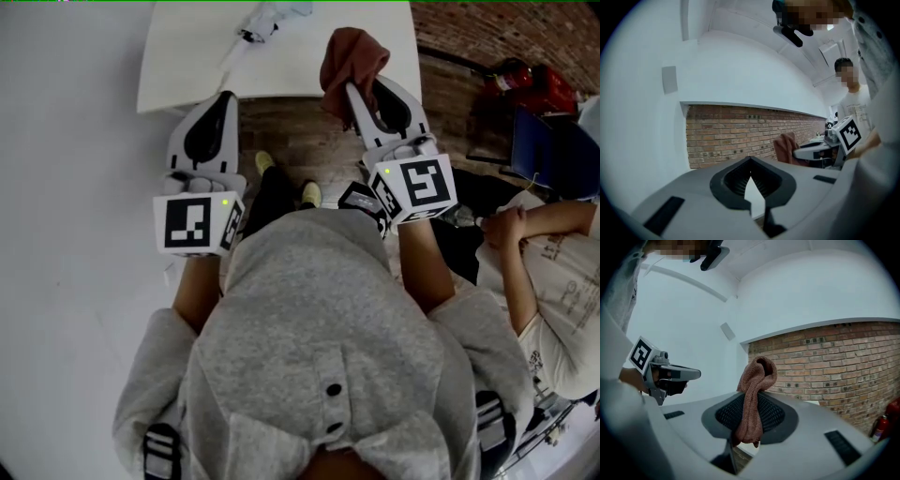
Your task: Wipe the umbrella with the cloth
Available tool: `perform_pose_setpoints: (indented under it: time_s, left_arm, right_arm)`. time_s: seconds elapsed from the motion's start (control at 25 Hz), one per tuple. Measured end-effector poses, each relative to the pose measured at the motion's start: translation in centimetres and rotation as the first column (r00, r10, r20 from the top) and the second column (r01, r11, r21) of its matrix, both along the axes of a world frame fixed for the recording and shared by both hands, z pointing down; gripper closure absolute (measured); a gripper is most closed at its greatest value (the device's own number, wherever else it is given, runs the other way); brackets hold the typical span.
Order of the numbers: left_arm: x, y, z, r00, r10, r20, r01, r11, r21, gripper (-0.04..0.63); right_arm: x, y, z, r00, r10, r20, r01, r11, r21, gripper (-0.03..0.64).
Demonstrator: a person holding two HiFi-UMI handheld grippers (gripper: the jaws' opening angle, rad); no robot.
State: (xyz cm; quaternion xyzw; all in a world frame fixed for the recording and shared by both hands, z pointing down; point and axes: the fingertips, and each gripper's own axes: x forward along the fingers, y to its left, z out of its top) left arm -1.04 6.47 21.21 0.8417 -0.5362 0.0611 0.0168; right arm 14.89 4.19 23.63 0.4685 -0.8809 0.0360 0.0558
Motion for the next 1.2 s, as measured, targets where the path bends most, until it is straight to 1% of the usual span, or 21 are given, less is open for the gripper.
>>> perform_pose_setpoints:
  time_s: [0.08, 0.2, 0.44, 0.6, 0.8, 0.96, 1.2]
  left_arm:
    - [-0.6, -1.2, -0.3, 1.000, 0.000, -0.011, 0.000, 1.000, 0.011, 0.581]
    - [-1.8, -2.5, 0.1, 0.999, 0.000, -0.033, 0.000, 1.000, -0.005, 0.581]
    - [-2.7, -6.8, 0.1, 0.999, 0.031, -0.036, -0.031, 1.000, 0.001, 0.581]
    - [-3.7, -9.5, 0.9, 0.998, 0.044, -0.041, -0.045, 0.999, -0.016, 0.581]
    - [-4.6, -12.9, 1.0, 0.996, 0.074, -0.057, -0.076, 0.997, -0.019, 0.581]
    - [-5.6, -14.6, 0.8, 0.993, 0.092, -0.069, -0.093, 0.996, -0.010, 0.581]
    - [-7.3, -16.6, 1.4, 0.989, 0.117, -0.086, -0.119, 0.993, -0.022, 0.581]
  right_arm:
    - [-0.4, -1.1, -0.2, 1.000, 0.004, 0.004, -0.004, 1.000, 0.008, 0.523]
    - [-1.1, -2.3, -0.2, 1.000, 0.014, 0.009, -0.015, 1.000, 0.007, 0.523]
    - [-1.8, -6.2, -1.0, 0.999, 0.047, -0.005, -0.047, 0.999, 0.017, 0.523]
    - [-3.0, -8.7, -0.6, 0.999, 0.050, -0.013, -0.050, 0.999, 0.006, 0.523]
    - [-4.0, -11.6, -0.1, 0.997, 0.067, -0.025, -0.067, 0.998, -0.002, 0.523]
    - [-4.8, -13.0, -0.1, 0.996, 0.090, -0.023, -0.091, 0.996, -0.012, 0.523]
    - [-6.3, -14.6, 0.0, 0.992, 0.114, -0.048, -0.115, 0.993, -0.019, 0.523]
